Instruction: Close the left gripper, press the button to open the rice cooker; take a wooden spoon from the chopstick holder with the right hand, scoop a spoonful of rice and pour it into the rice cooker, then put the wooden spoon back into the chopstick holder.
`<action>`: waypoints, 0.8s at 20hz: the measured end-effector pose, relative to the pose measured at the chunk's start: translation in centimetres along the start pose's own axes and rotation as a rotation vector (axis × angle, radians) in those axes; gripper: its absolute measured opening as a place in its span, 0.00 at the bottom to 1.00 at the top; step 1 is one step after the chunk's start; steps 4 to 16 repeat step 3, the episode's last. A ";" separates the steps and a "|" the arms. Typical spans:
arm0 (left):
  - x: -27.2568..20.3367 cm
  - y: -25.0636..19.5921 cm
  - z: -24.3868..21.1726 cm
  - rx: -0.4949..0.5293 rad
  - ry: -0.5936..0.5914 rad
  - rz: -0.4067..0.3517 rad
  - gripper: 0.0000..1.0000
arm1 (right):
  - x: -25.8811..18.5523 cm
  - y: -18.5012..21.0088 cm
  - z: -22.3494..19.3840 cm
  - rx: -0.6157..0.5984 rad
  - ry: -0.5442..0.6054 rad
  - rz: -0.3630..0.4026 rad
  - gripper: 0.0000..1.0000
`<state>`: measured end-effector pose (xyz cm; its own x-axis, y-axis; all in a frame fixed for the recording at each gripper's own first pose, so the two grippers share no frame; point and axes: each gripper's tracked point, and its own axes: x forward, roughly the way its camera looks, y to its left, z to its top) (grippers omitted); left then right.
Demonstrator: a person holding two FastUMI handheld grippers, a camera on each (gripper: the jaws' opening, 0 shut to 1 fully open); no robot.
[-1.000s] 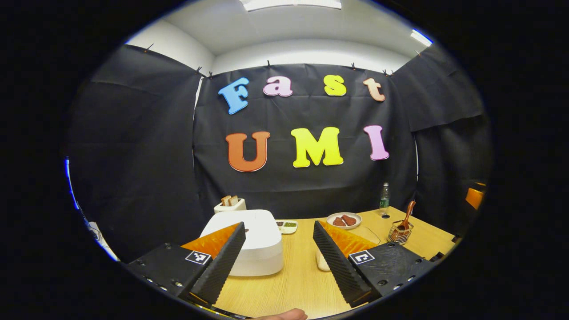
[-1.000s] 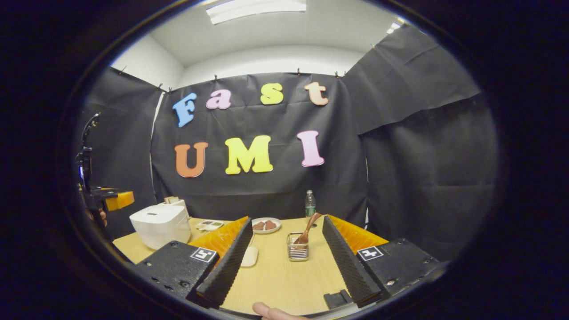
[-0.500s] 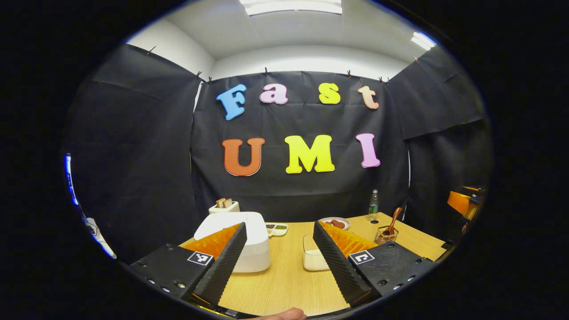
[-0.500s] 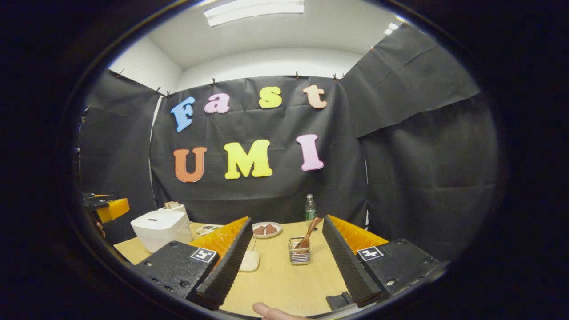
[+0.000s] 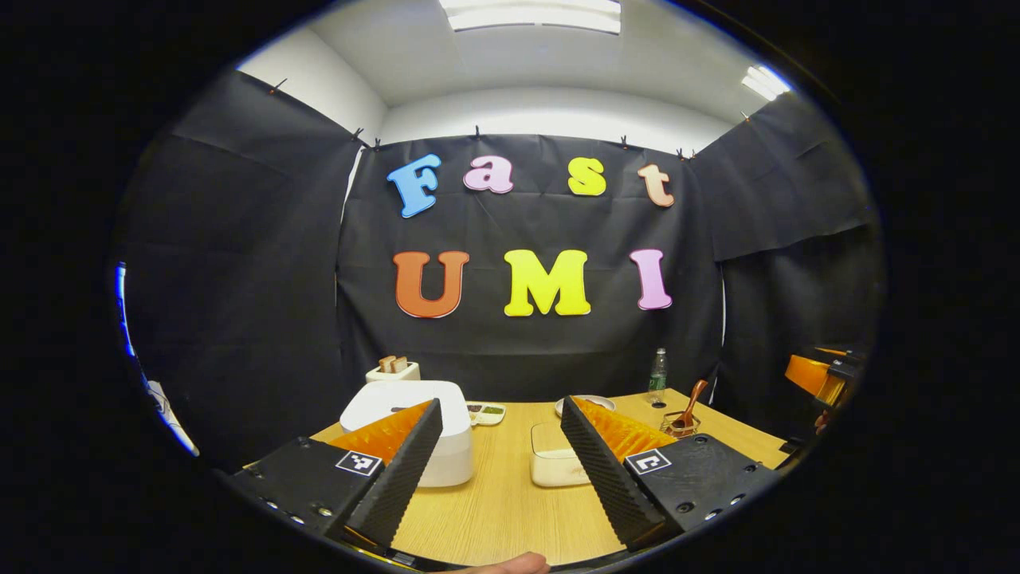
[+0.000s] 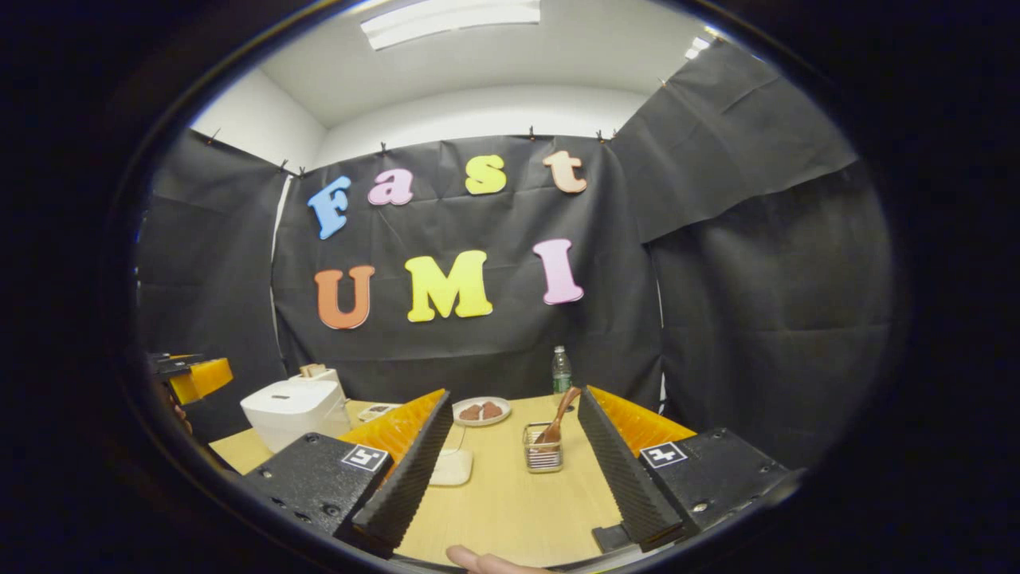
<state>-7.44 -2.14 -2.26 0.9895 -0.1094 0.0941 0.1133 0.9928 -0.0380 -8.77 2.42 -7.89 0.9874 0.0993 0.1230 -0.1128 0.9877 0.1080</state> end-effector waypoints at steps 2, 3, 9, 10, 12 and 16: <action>0.0 0.4 -0.8 -0.007 0.014 0.000 0.95 | -0.1 0.3 -0.2 -0.008 0.001 0.009 0.99; 0.0 0.7 -1.0 -0.002 0.019 0.004 0.95 | -0.1 0.3 -0.3 -0.014 -0.001 0.009 0.99; 0.0 0.7 -1.0 -0.002 0.019 0.004 0.95 | -0.1 0.3 -0.3 -0.014 -0.001 0.009 0.99; 0.0 0.7 -1.0 -0.002 0.019 0.004 0.95 | -0.1 0.3 -0.3 -0.014 -0.001 0.009 0.99; 0.0 0.7 -1.0 -0.002 0.019 0.004 0.95 | -0.1 0.3 -0.3 -0.014 -0.001 0.009 0.99; 0.0 0.7 -1.0 -0.002 0.019 0.004 0.95 | -0.1 0.3 -0.3 -0.014 -0.001 0.009 0.99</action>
